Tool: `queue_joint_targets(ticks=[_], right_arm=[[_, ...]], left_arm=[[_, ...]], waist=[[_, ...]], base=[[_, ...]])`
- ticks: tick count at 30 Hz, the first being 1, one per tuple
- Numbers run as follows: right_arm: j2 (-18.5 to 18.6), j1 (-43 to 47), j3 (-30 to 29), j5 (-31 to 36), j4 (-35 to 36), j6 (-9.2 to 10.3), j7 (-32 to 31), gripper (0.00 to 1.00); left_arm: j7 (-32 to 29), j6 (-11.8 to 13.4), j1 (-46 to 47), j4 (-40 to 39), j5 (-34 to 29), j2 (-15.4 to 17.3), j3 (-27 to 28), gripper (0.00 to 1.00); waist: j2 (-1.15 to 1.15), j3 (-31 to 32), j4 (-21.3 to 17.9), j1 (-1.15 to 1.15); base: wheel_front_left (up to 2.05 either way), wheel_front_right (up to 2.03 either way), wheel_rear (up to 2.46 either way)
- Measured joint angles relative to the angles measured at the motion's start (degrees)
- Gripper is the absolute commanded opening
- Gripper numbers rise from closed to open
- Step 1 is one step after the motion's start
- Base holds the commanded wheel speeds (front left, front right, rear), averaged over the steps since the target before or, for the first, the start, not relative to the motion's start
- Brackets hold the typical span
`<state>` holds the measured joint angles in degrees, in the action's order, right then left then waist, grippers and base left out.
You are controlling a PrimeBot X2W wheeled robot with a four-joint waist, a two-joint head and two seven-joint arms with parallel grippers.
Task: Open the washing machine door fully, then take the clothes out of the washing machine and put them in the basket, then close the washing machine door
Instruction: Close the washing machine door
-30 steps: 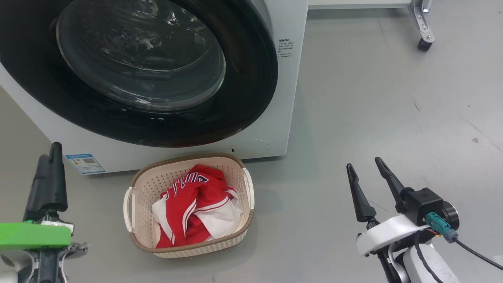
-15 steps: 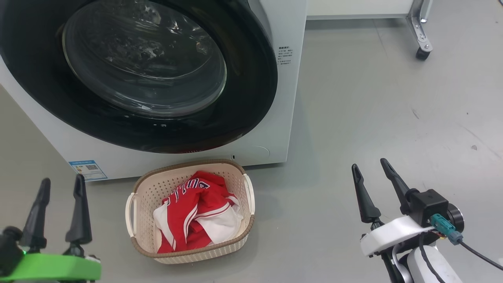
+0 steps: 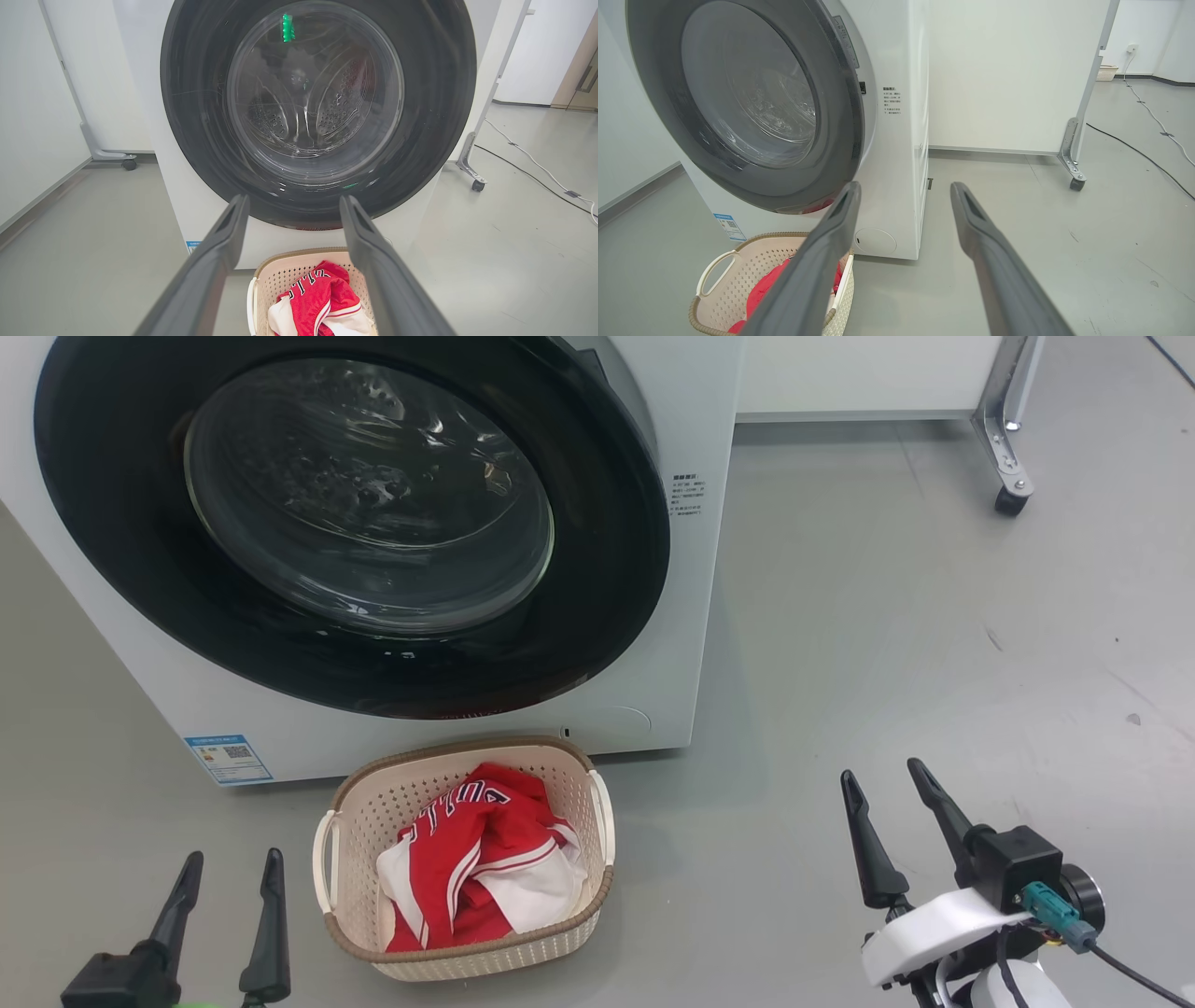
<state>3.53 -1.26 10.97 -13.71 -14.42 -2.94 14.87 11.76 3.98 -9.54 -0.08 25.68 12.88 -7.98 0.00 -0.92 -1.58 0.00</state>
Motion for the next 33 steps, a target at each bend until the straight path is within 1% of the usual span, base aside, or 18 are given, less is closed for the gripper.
queue_joint_targets(ticks=[4,13,20,22,33], right_arm=[[-0.02,0.81,0.19,0.01,-0.25,-0.02,0.00,1.00],[-0.03,0.89,0.18,0.10,-0.37,-0.02,0.00,1.00],[-0.05,0.92,0.18,0.18,-0.44,-0.21,0.00,1.00],[-0.05,0.92,0.18,0.19,-0.44,-0.52,0.00,1.00],[-0.12,0.92,0.19,0.25,-0.45,-0.53,0.00,1.00]], left_arm=[[0.18,0.35,-0.49,0.34,-0.21,-1.04,-0.32,1.00],[0.51,1.35,-1.05,1.14,-1.25,-1.66,-0.43,1.00],[0.76,1.53,-1.05,1.33,-2.16,-2.71,-0.36,1.00],[0.90,1.63,-1.05,1.40,-2.18,-2.82,-0.33,1.00],[0.92,1.96,-1.05,1.58,-2.99,-3.11,-0.13,1.00]], waist=[[0.00,0.44,0.18,0.00],[0.00,0.64,0.09,0.00],[0.00,0.59,-0.23,0.00],[0.00,0.53,-0.34,0.00],[0.00,0.33,-0.60,0.00]], base=[[0.00,0.00,0.00],[0.00,0.00,0.00],[0.00,0.00,0.00],[0.00,0.00,0.00],[0.00,0.00,0.00]])
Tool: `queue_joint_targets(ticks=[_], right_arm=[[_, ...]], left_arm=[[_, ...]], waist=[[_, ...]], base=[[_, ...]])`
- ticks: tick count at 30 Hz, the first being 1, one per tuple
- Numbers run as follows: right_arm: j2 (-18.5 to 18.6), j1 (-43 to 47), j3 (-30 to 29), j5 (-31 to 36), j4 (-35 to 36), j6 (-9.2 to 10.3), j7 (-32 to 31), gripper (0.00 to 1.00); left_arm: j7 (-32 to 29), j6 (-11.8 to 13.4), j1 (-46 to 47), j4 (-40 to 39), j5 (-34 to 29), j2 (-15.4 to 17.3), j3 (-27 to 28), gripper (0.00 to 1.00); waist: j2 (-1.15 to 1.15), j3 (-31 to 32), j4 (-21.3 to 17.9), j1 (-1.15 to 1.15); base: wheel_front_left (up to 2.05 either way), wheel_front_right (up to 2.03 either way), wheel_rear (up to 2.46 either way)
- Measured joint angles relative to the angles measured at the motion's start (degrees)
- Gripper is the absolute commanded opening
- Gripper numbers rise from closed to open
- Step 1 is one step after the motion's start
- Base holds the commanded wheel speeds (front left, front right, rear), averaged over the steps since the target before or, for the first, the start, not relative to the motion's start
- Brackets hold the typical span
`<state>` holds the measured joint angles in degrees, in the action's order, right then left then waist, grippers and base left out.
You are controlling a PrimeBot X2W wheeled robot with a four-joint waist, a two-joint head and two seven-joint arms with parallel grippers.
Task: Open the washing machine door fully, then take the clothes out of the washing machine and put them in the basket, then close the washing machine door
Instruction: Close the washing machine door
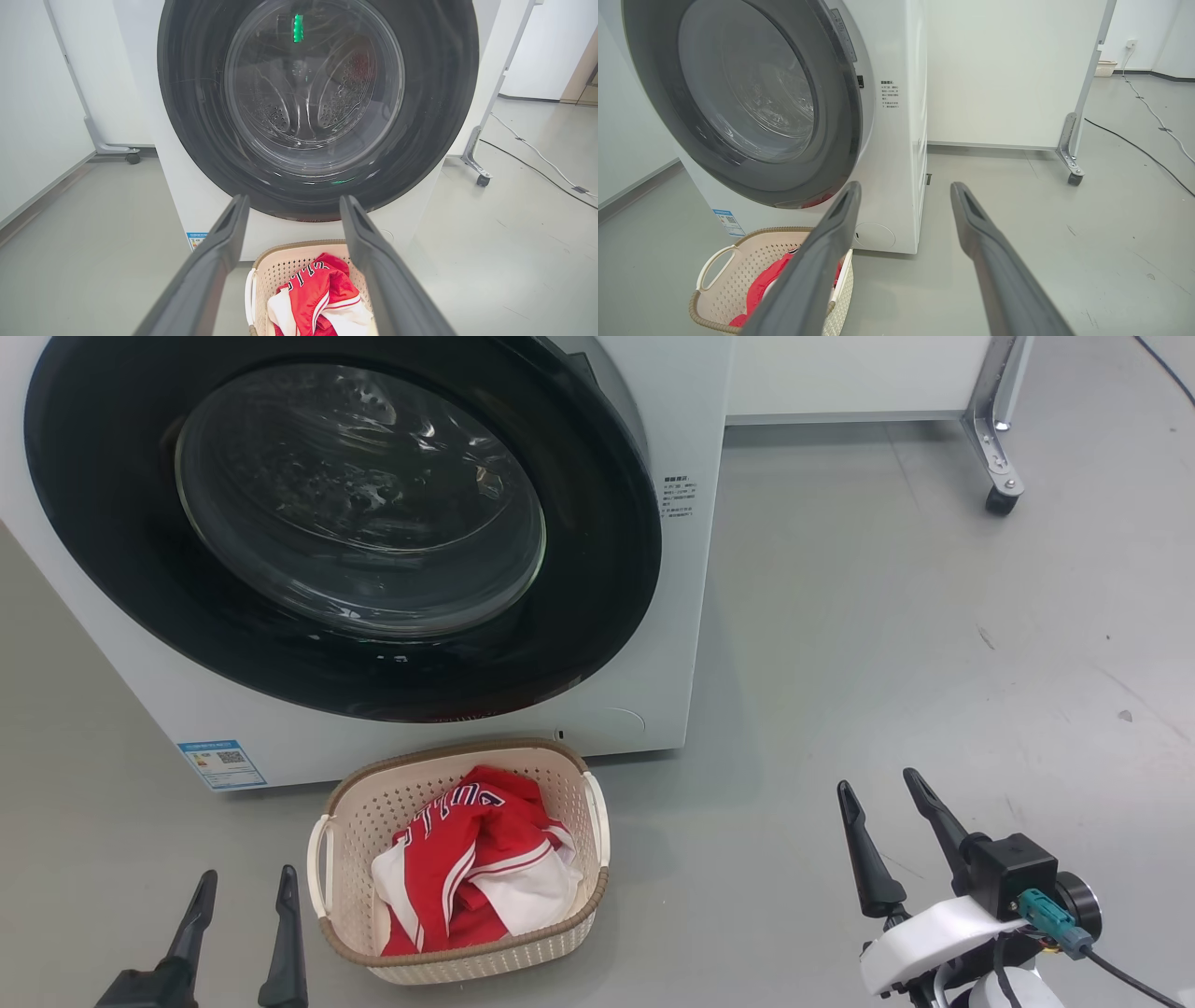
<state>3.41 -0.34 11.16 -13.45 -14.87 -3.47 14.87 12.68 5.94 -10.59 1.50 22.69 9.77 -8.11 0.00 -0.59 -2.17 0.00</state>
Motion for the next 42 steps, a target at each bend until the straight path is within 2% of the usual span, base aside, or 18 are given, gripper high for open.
queue_joint_targets(ticks=[2,3,4,5,19,30,42], right_arm=[[0.00,0.00,0.00,0.00,-0.03,0.00,0.00,1.00],[-0.01,0.00,-0.01,0.00,-0.05,-0.01,0.00,0.94],[-0.02,-0.01,-0.01,0.00,-0.05,-0.01,0.00,0.25],[-0.04,-0.01,-0.03,0.00,-0.05,-0.01,0.00,0.00],[-0.09,-2.11,1.02,0.03,-1.58,-1.46,0.00,0.00],[0.22,-11.48,2.63,0.76,-3.86,-2.34,-0.02,0.00],[1.55,-27.94,4.01,2.10,-5.44,-3.02,-2.23,0.00]], left_arm=[[0.01,0.07,0.00,0.03,-0.13,-0.08,0.02,1.00],[0.02,0.08,0.00,0.07,-0.16,-0.10,0.03,1.00],[0.13,0.08,0.00,0.09,-0.20,-0.12,0.03,1.00],[0.34,0.09,0.00,0.12,-0.20,-0.15,0.03,1.00],[0.48,0.15,0.04,0.19,-0.74,-0.78,0.07,1.00],[0.48,0.15,1.97,-0.15,-1.18,-1.36,-2.00,1.00],[0.51,-0.53,6.42,-1.77,-1.63,-2.02,-3.28,1.00]], waist=[[0.00,0.02,0.00,0.00],[0.00,0.04,0.00,0.00],[0.00,0.07,-0.01,0.00],[0.00,0.10,-0.02,0.00],[0.00,0.10,0.21,0.00],[0.00,-1.39,2.98,0.00],[0.00,-6.96,6.99,0.00]], base=[[0.00,0.00,0.00],[0.00,0.00,0.00],[0.00,0.00,0.00],[0.00,0.00,0.00],[0.00,0.00,0.00],[0.00,0.00,0.00],[0.00,0.00,0.00]])
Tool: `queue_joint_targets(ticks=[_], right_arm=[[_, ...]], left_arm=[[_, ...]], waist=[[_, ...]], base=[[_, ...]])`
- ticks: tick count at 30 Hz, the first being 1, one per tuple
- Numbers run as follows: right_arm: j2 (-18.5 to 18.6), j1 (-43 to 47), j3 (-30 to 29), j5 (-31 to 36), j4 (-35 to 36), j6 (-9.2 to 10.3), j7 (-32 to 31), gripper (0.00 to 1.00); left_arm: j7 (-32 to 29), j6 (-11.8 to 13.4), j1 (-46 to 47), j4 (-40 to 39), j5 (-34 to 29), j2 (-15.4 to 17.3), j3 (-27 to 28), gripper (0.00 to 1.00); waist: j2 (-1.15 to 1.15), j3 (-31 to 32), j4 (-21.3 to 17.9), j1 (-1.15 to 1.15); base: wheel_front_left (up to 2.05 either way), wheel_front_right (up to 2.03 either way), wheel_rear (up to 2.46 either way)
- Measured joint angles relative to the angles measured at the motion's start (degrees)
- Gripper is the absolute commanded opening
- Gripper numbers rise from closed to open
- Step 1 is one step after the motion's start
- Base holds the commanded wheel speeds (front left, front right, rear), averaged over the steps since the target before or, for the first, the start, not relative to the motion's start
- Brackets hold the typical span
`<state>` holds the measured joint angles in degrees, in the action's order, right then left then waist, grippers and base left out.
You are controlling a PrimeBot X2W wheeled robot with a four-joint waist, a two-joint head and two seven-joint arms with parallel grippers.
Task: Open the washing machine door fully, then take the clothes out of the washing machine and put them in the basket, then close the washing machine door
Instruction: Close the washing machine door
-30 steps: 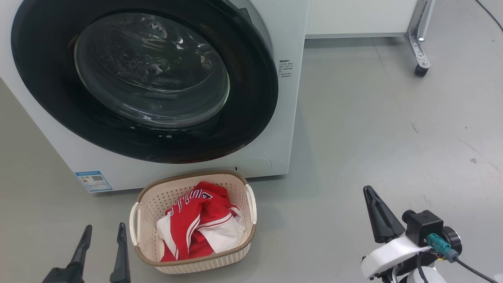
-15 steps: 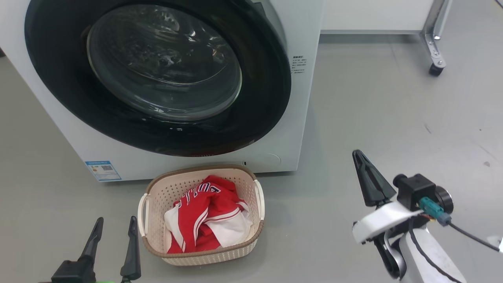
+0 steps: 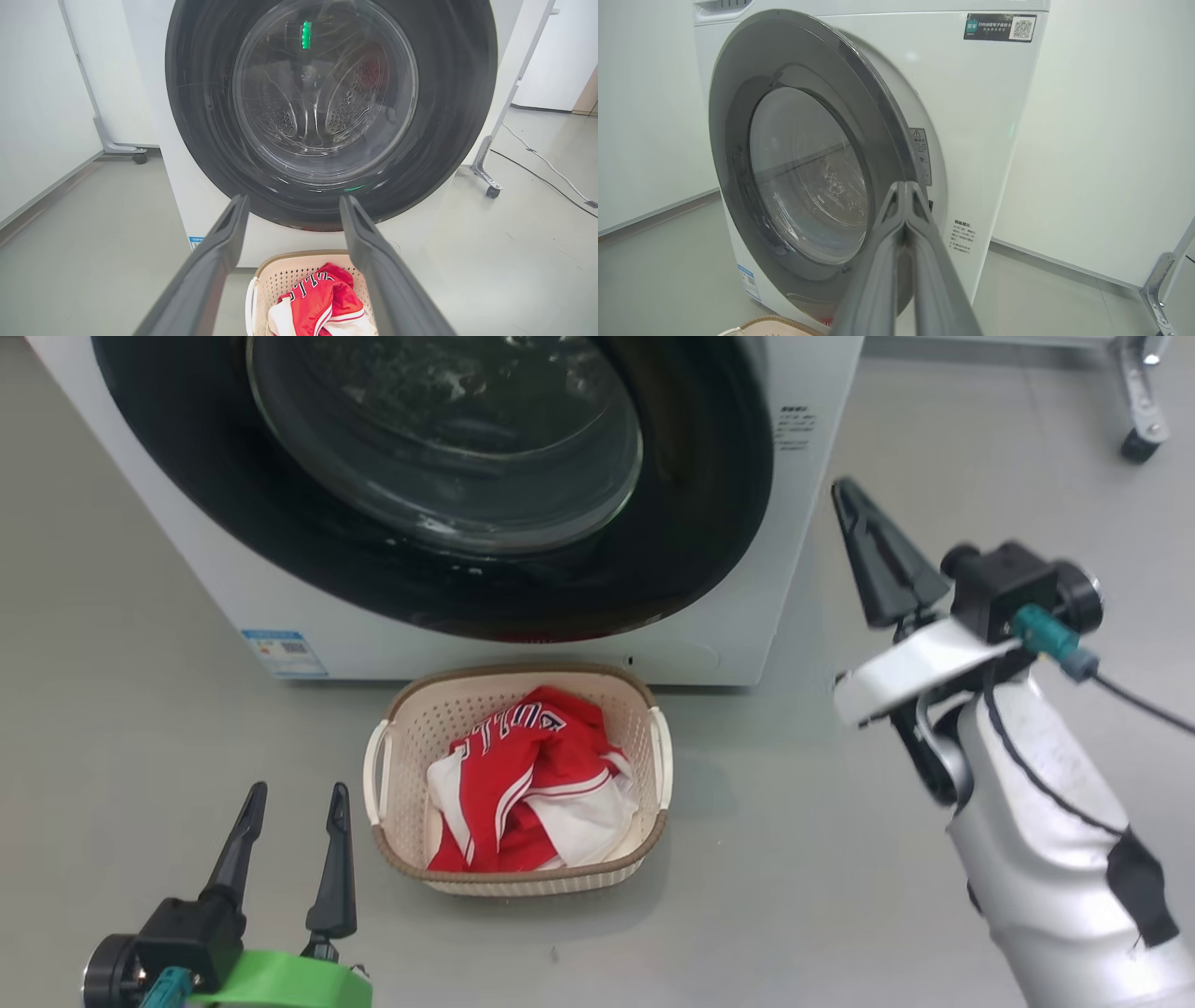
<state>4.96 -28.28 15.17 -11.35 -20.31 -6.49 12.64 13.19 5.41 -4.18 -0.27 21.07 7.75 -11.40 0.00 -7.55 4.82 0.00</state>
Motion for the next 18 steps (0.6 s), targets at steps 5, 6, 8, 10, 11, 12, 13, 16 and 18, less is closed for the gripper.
queue_joint_targets(ticks=[5,6,8,10,11,12,13,16,18], right_arm=[[1.10,-6.47,-0.01,0.42,-1.53,-0.02,-0.88,0.00],[1.26,-7.60,0.07,0.44,-1.89,-0.05,-1.10,0.00],[1.62,-9.74,0.13,0.47,-2.72,-0.40,-1.53,0.00],[1.80,-11.72,0.15,0.48,-3.64,-0.46,-1.76,0.00],[1.83,-12.67,0.15,0.47,-4.16,-0.46,-1.77,0.00],[1.86,-13.57,0.15,0.47,-4.66,-0.46,-1.79,0.00],[1.89,-14.41,0.15,0.47,-5.22,-0.46,-1.85,0.00],[2.13,-16.58,0.18,0.41,-7.03,-0.48,-2.10,0.00],[2.40,-17.88,0.18,0.40,-8.24,-0.48,-2.09,0.00]], left_arm=[[0.07,-0.67,2.52,-0.07,0.00,-0.93,-0.65,1.00],[0.08,-0.68,2.99,-0.05,-0.01,-1.13,-0.87,1.00],[0.08,-0.81,3.92,-0.03,-0.31,-1.24,-1.32,1.00],[0.20,-1.22,4.88,0.02,-0.52,-1.43,-1.48,1.00],[0.54,-1.23,5.36,0.09,-0.52,-1.54,-1.57,1.00],[0.56,-1.25,5.77,0.11,-0.52,-1.64,-1.63,1.00],[0.56,-1.26,6.15,0.24,-0.52,-1.77,-1.71,1.00],[0.57,-1.77,7.48,0.93,-0.52,-2.14,-1.98,1.00],[0.58,-1.99,8.20,1.49,-0.53,-2.50,-2.01,1.00]], waist=[[0.00,-2.89,2.30,0.00],[0.00,-3.47,2.79,0.00],[0.00,-4.64,3.78,0.00],[0.00,-5.84,4.74,0.00],[0.00,-6.43,5.21,0.00],[0.00,-7.01,5.66,0.00],[0.00,-7.61,6.13,0.00],[0.00,-9.23,7.49,0.01],[0.00,-10.18,8.36,0.01]], base=[[0.00,0.00,0.00],[0.00,0.00,0.00],[0.00,0.00,0.00],[0.00,0.00,0.00],[0.00,0.00,0.00],[0.00,0.00,0.00],[0.00,0.00,0.00],[0.00,0.00,0.00],[0.00,0.00,0.00]])
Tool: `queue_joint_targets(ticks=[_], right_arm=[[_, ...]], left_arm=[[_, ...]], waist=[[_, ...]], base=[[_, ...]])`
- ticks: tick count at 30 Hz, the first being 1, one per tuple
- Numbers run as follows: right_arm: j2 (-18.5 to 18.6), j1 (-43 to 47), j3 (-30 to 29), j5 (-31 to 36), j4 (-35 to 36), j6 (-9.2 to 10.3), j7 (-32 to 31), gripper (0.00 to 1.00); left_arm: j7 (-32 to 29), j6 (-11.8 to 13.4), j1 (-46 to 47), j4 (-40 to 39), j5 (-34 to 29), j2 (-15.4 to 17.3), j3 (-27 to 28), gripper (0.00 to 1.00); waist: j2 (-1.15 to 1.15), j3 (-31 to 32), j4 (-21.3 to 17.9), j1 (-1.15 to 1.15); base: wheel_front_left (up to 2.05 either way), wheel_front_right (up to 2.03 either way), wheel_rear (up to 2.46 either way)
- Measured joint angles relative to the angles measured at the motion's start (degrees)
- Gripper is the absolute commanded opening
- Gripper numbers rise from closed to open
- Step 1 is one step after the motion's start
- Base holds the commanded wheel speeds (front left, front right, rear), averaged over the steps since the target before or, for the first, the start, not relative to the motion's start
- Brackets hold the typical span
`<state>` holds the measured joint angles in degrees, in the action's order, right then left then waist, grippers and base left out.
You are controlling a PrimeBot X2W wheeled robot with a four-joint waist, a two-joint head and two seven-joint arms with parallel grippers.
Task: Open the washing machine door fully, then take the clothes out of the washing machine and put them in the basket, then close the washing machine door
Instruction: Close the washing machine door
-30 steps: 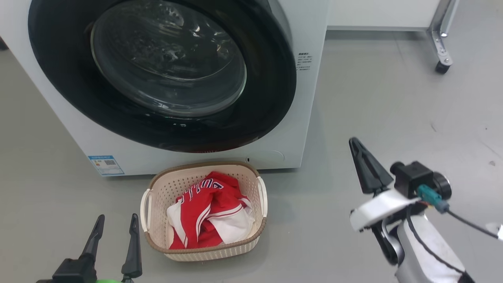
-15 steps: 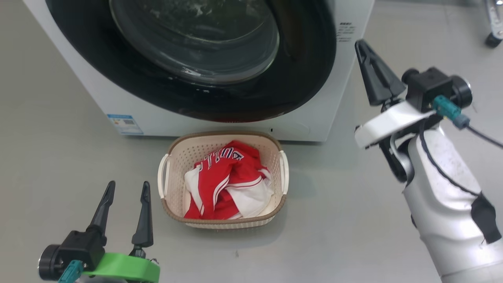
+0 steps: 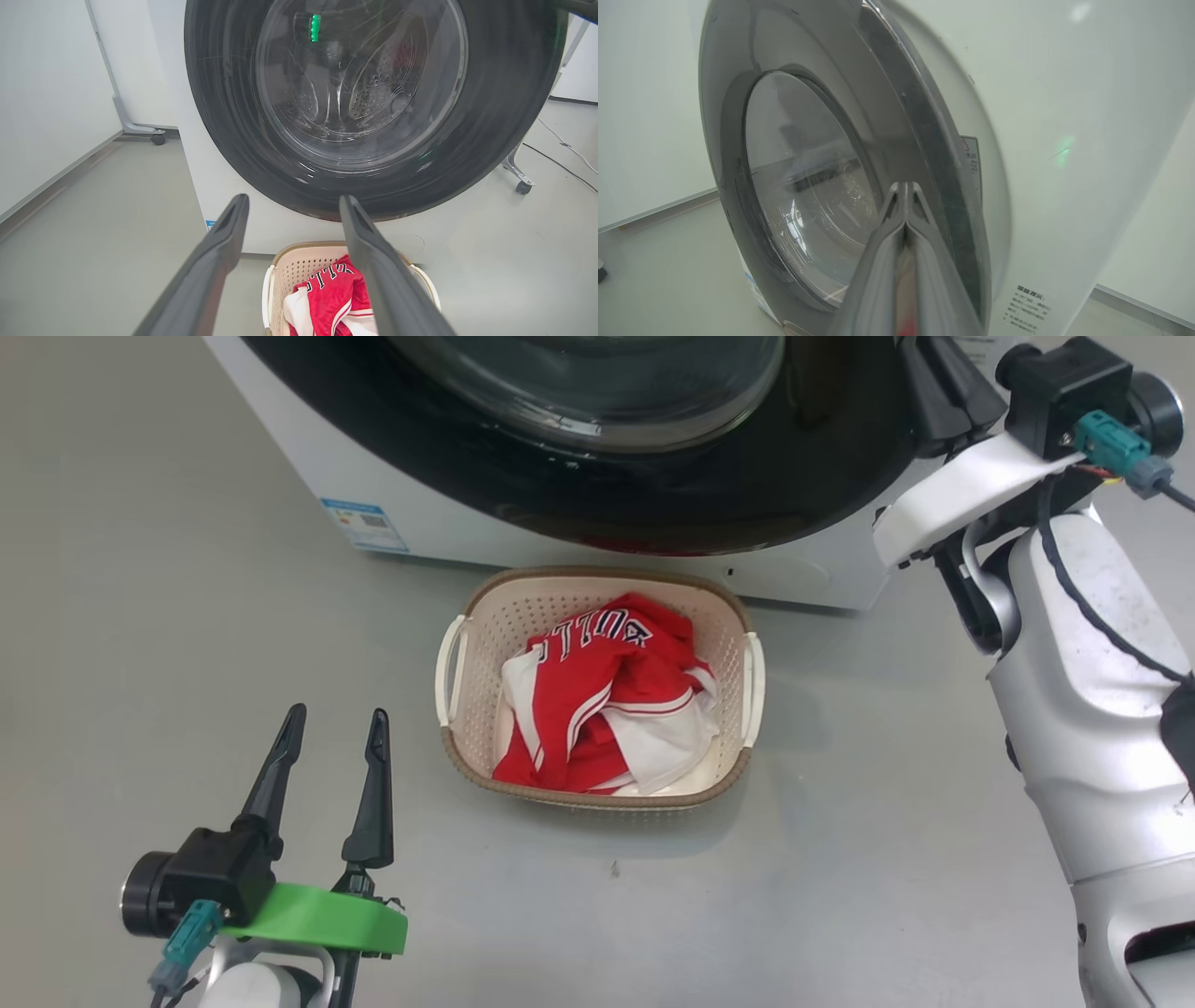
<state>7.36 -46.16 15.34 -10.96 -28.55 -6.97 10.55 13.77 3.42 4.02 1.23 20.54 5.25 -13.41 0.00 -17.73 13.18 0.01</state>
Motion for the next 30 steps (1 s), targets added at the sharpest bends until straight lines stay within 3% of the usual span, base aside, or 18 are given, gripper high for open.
queue_joint_targets(ticks=[12,30], right_arm=[[0.65,-5.95,0.04,-0.62,-5.38,-0.04,1.29,0.00],[3.38,-12.07,-2.35,-1.80,-12.14,-0.74,2.97,0.00]], left_arm=[[0.49,-0.27,2.18,2.27,-0.41,-0.74,-0.04,1.00],[0.51,-1.29,4.35,3.89,-0.56,-1.40,-0.01,1.00]], waist=[[0.00,-3.94,3.33,0.00],[0.00,-5.47,4.74,0.00]], base=[[0.00,0.00,0.00],[0.00,0.00,0.00]])
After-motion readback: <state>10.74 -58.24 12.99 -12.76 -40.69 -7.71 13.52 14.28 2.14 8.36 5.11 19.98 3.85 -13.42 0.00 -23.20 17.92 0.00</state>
